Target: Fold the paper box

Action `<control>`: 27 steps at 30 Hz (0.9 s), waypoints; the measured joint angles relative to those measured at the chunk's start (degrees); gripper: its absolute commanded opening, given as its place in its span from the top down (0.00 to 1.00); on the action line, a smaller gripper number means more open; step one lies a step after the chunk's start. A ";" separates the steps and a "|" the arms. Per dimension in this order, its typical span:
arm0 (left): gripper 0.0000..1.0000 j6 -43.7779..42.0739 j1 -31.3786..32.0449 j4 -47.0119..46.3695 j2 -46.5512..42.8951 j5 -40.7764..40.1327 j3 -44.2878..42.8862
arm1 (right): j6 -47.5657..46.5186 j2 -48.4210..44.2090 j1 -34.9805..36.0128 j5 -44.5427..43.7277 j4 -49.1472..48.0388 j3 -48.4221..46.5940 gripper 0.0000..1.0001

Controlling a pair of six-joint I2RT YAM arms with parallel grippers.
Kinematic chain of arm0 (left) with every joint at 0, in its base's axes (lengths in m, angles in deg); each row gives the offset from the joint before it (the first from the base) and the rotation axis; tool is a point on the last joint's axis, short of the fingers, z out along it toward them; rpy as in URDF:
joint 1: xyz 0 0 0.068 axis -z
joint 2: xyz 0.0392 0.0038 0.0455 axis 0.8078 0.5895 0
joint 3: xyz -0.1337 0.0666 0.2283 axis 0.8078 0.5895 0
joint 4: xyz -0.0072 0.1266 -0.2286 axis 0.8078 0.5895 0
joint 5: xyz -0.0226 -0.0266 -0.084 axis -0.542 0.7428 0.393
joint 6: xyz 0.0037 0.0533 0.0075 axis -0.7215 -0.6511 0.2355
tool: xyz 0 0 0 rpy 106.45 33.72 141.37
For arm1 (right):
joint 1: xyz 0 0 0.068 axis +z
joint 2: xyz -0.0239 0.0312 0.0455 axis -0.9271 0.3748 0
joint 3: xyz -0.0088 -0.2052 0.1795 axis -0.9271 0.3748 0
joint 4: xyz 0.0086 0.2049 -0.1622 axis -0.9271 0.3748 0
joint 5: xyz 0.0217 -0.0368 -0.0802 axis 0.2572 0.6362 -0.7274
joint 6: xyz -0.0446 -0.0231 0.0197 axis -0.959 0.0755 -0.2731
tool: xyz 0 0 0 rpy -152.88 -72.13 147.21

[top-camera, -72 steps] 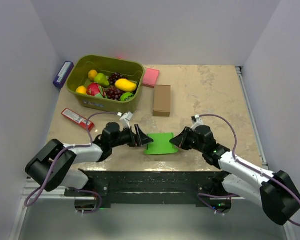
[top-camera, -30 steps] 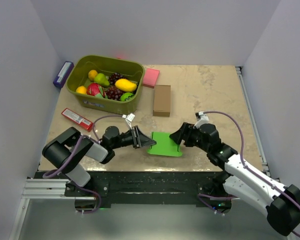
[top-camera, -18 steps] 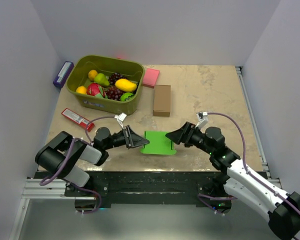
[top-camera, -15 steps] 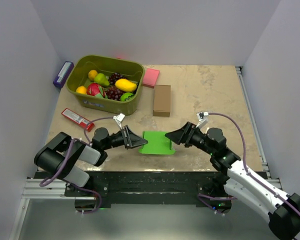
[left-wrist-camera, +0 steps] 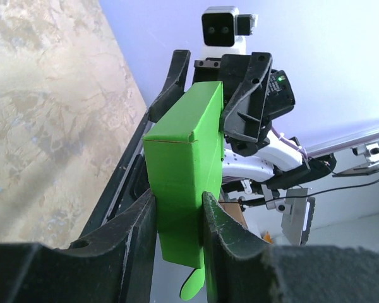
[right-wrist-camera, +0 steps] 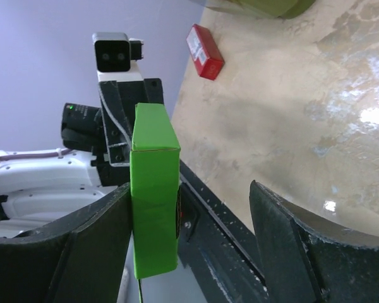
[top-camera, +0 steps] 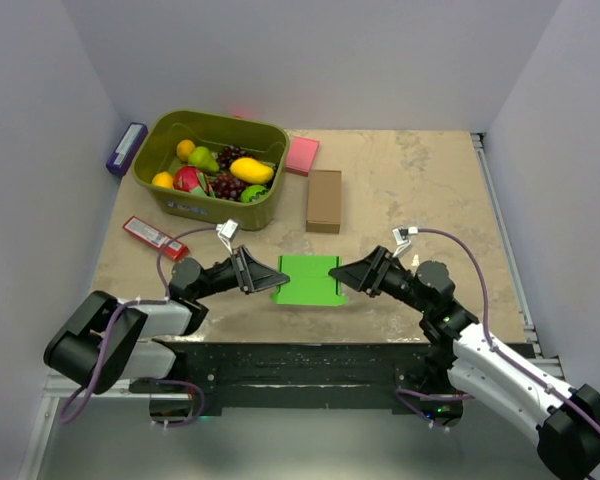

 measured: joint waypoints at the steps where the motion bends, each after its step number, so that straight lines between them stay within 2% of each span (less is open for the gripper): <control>1: 0.95 0.04 -0.04 0.00 -0.48 0.00 0.02 | 0.68 0.02 0.00 0.42 -1.11 0.15 0.28; 8: 0.95 0.37 -0.31 0.00 -3.04 0.15 0.39 | 4.90 -0.04 0.02 2.51 -8.26 2.23 0.37; 17: 0.95 0.02 -0.33 0.87 -5.42 0.13 0.90 | 6.58 0.15 0.07 4.59 -12.44 2.82 0.60; 23: 0.96 -1.25 -0.68 4.52 -6.43 0.00 0.87 | 6.51 4.61 0.00 6.10 -15.82 2.75 0.71; 27: 0.96 -2.29 -1.05 7.04 -7.10 -0.17 0.72 | 6.54 7.23 -0.15 6.54 -17.86 2.78 0.84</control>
